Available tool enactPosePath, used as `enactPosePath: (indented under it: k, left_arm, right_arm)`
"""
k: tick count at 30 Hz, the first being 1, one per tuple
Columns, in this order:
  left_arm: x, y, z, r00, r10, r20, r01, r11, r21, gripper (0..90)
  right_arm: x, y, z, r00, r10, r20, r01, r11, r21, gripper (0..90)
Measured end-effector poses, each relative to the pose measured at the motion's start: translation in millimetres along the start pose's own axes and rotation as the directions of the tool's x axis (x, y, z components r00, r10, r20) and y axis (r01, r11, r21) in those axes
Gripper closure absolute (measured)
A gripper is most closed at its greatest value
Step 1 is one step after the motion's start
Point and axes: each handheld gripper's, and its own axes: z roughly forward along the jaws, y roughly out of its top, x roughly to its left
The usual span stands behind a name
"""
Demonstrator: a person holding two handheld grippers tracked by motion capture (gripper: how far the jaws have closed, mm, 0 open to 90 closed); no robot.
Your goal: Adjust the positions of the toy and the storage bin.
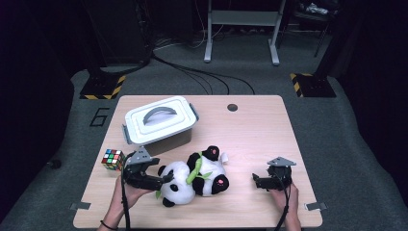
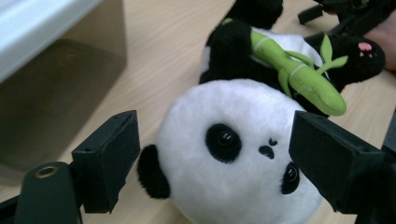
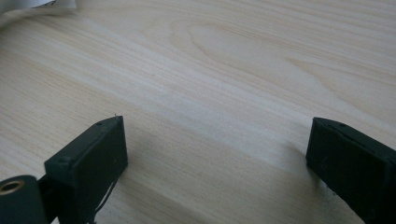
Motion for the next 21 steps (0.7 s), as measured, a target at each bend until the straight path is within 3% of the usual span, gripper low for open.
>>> enactPosePath:
  k: [7,12,13,14,15,17,21]
  left_arm:
    - [15.5,5.6,-21.0,0.9965,-0.047,-0.069,0.043,0.9978,-0.050,10.8]
    - [34.3,13.7,-36.3,0.9847,-0.088,-0.151,0.077,0.9941,-0.077,5.7]
    - [34.3,13.7,-36.3,0.9847,-0.088,-0.151,0.077,0.9941,-0.077,5.4]
    - [43.3,16.3,-40.1,0.9761,-0.114,-0.185,0.099,0.9913,-0.087,4.8]
    - [43.3,16.3,-40.1,0.9761,-0.114,-0.185,0.099,0.9913,-0.087,3.5]
    - [54.1,18.3,-42.8,0.9670,-0.143,-0.210,0.126,0.9876,-0.093,2.6]
    - [79.3,21.5,-42.8,0.9436,-0.194,-0.268,0.175,0.9801,-0.094,0.4]
  right_arm:
    - [0.0,0.0,0.0,1.0000,0.000,0.000,0.000,1.000,0.000,4.5]
    - [0.0,0.1,0.1,1.0000,0.001,0.001,-0.001,1.000,-0.001,4.5]
    - [0.0,0.1,0.1,1.0000,0.001,0.001,-0.001,1.000,-0.001,4.5]
    - [0.1,0.1,0.1,1.0000,0.002,0.001,-0.002,1.000,-0.002,4.5]
    - [0.1,0.1,0.1,1.0000,0.002,0.001,-0.002,1.000,-0.002,4.5]
    - [0.0,0.1,0.1,1.0000,0.002,0.001,-0.002,1.000,-0.001,4.5]
    - [-0.1,0.1,0.1,1.0000,0.001,0.001,-0.001,1.000,-0.002,4.5]
